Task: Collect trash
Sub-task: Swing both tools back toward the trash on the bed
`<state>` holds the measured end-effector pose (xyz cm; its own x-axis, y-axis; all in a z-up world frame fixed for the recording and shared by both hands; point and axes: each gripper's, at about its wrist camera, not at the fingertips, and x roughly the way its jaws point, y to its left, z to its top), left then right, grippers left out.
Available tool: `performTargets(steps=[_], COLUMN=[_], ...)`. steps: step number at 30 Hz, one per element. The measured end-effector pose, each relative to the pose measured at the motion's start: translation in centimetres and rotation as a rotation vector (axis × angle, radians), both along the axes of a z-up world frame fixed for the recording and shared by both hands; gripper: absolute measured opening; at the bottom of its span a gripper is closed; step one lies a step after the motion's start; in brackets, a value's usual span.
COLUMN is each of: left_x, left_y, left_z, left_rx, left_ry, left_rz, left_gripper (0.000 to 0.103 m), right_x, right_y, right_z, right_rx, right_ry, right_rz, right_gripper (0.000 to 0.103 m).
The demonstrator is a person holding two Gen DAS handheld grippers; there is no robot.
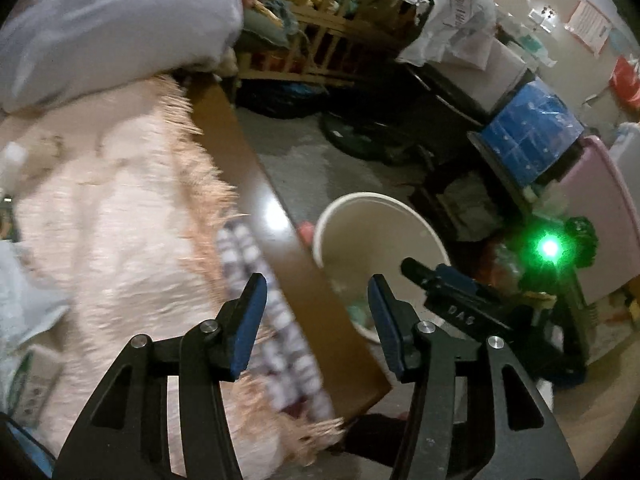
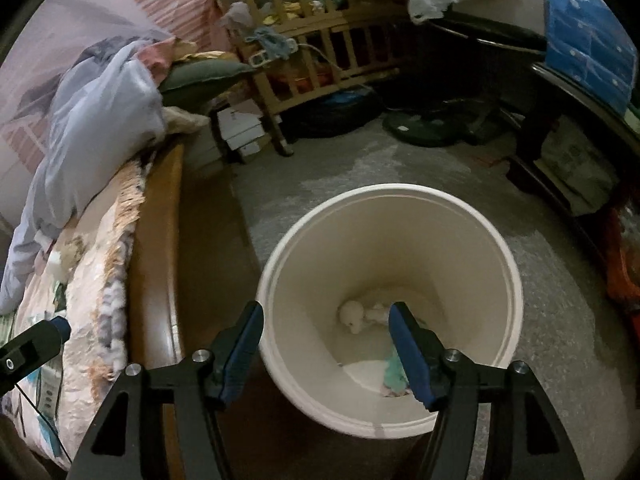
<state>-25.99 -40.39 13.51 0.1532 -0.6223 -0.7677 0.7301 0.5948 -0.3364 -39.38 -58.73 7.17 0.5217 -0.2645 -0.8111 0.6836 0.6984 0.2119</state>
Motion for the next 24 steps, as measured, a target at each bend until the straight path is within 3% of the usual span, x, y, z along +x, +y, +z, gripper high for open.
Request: performTargets(steps=[11,24], left_x=[0.5,1.5], left_y=[7.5,15.6], left_z=[1.5,3.2], left_rx=[0.034,0.067], left_ry=[-0.105,-0.203], left_rz=[0.113,0.236], left_gripper=[0.051,0.051], right_x=[2.5,6.8], right_y=[6.8,17.0], right_z=[3.0,6.5], right_rx=[-0.055,-0.107], right_ry=[-0.029,-0.074], right_rz=[0.104,0.326], right_gripper=[0.065,0.066])
